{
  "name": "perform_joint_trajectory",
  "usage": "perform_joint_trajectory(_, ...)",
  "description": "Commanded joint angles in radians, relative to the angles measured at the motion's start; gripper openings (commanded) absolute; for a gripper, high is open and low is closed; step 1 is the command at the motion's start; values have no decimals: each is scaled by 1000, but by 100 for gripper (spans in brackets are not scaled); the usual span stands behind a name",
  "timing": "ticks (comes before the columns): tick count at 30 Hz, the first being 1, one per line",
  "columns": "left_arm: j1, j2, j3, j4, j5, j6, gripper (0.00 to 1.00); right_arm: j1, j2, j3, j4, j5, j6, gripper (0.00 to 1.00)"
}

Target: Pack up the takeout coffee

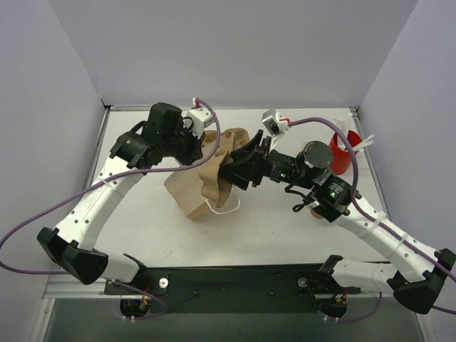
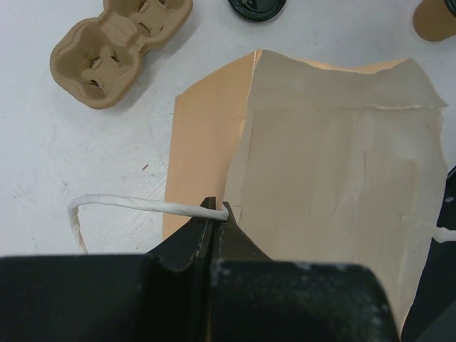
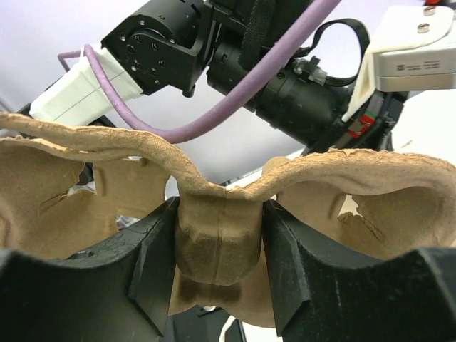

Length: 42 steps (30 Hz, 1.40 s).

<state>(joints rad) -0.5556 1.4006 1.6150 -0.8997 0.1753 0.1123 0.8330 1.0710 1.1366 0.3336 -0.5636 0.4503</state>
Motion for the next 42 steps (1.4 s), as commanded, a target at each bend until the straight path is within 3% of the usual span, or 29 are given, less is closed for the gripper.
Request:
perform_joint_trajectory(1, -3, -49, 3, 87, 85, -13, 0, 8, 35, -14, 205, -91, 79, 42)
perform_joint_trajectory(12, -3, -95, -23, 130, 173, -34, 0, 3, 92, -89, 318, -144, 156, 41)
perform_joint_trajectory(19, -3, -126, -17, 142, 191, -40, 0, -5, 110, -64, 127, -163, 68, 41)
perform_joint_trajectory(26, -3, -117, 19, 122, 164, -77, 0, 14, 92, -21, -244, -9, -146, 41)
perform_joint_trajectory(35, -9, -83, 45, 50, 153, -178, 0, 66, 135, -29, -373, 257, -274, 41)
perform_joint_trajectory(42, -64, -68, 10, 22, 150, -217, 0, 135, 225, 63, -461, 381, -374, 40)
